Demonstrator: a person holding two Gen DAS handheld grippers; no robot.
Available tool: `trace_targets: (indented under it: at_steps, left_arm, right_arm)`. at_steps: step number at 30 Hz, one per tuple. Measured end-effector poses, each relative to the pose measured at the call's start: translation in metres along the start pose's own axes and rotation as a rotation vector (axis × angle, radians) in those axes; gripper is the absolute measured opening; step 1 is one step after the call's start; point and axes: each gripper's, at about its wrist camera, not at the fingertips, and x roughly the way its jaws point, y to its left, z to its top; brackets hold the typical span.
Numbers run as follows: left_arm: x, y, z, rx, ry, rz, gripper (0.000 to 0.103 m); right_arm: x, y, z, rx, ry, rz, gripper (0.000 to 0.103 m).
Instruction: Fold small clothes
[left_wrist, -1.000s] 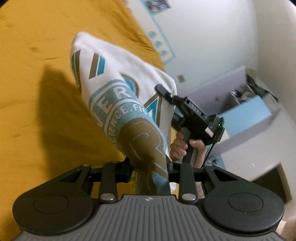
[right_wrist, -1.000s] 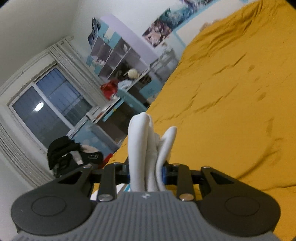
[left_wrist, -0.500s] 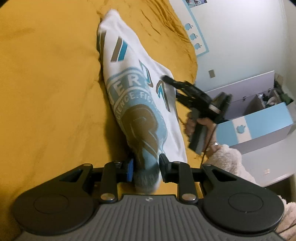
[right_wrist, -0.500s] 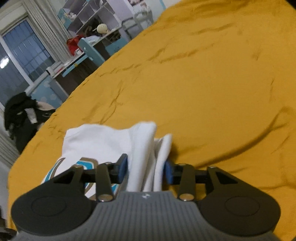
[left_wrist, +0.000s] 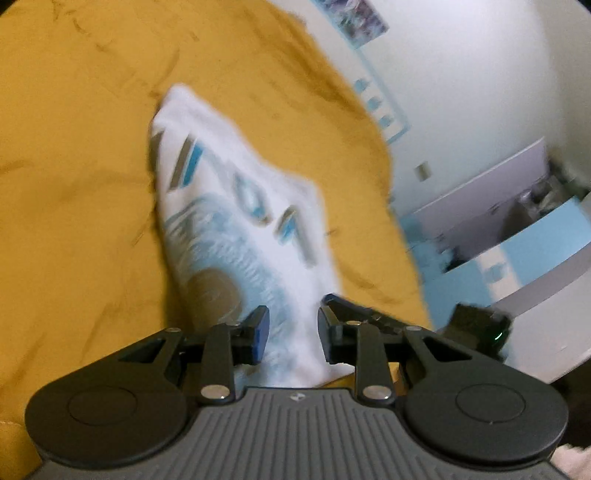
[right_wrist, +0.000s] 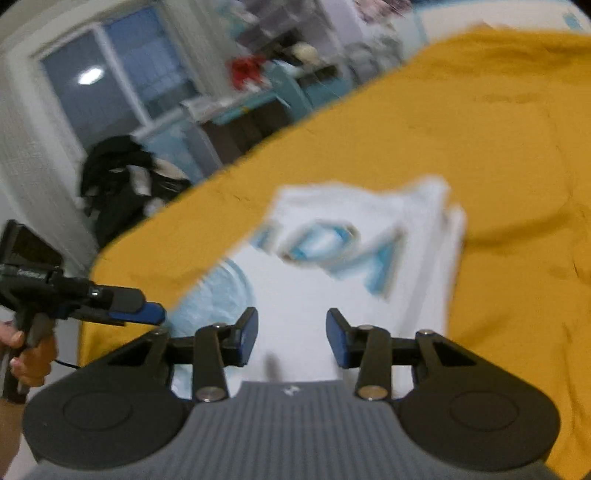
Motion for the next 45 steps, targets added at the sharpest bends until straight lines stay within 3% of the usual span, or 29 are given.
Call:
trace_targets:
  at_steps: [3, 5, 7, 10, 12, 13, 15, 16, 17, 18, 20, 23, 28, 32, 38, 45]
  left_arm:
    - [0.016, 0.010, -0.015, -0.023, 0.068, 0.036, 0.029]
    - [0.021, 0.014, -0.026, 0.009, 0.061, 0.079, 0.022]
    - [0.021, 0.017, -0.030, 0.022, 0.041, 0.100, 0.013]
    - [0.016, 0.013, -0.028, 0.019, 0.028, 0.097, 0.013]
    - [0.009, 0.005, -0.028, 0.037, 0.019, 0.103, 0.023]
    - [0.002, 0.001, -0.030, 0.051, 0.014, 0.108, 0.027]
    - [-0.008, -0.023, -0.027, 0.087, -0.015, 0.146, 0.040]
    - [-0.016, -0.035, -0.026, 0.111, -0.048, 0.174, 0.044]
    - [-0.023, -0.049, -0.026, 0.141, -0.084, 0.204, 0.055]
    - [-0.031, -0.061, -0.026, 0.165, -0.114, 0.232, 0.068]
    - [-0.043, -0.086, -0.028, 0.204, -0.170, 0.297, 0.078]
    - [-0.056, -0.118, -0.040, 0.257, -0.245, 0.405, 0.080]
    - [-0.059, -0.147, -0.062, 0.295, -0.285, 0.556, 0.080]
    - [-0.063, -0.153, -0.080, 0.265, -0.305, 0.589, 0.079]
    - [-0.067, -0.163, -0.095, 0.286, -0.269, 0.667, 0.078]
    - [-0.069, -0.169, -0.104, 0.310, -0.247, 0.691, 0.077]
  right_arm:
    - [0.002, -0.019, -0.015, 0.040, -0.007, 0.003, 0.030]
    - [0.003, -0.026, -0.020, 0.045, -0.005, -0.010, 0.020]
    - [0.006, -0.029, -0.025, 0.041, 0.001, -0.008, 0.019]
    - [0.015, -0.037, -0.023, 0.076, -0.002, -0.001, 0.018]
    - [0.013, -0.038, -0.020, 0.123, -0.002, 0.003, 0.018]
    - [0.008, -0.036, -0.020, 0.148, -0.005, -0.001, 0.022]
    - [-0.009, -0.025, -0.016, 0.182, -0.028, -0.021, 0.040]
    - [-0.019, -0.014, -0.012, 0.185, -0.046, -0.046, 0.057]
    - [-0.029, -0.001, -0.009, 0.179, -0.068, -0.083, 0.071]
    - [-0.041, 0.014, -0.007, 0.161, -0.097, -0.105, 0.075]
    - [-0.063, 0.040, -0.005, 0.142, -0.154, -0.147, 0.083]
    - [-0.087, 0.077, -0.005, 0.123, -0.196, -0.231, 0.082]
    - [-0.105, 0.130, -0.015, 0.012, -0.185, -0.374, 0.082]
    - [-0.113, 0.156, -0.028, -0.038, -0.150, -0.470, 0.082]
    - [-0.125, 0.171, -0.047, -0.036, -0.107, -0.466, 0.082]
    - [-0.133, 0.181, -0.059, -0.036, -0.106, -0.458, 0.082]
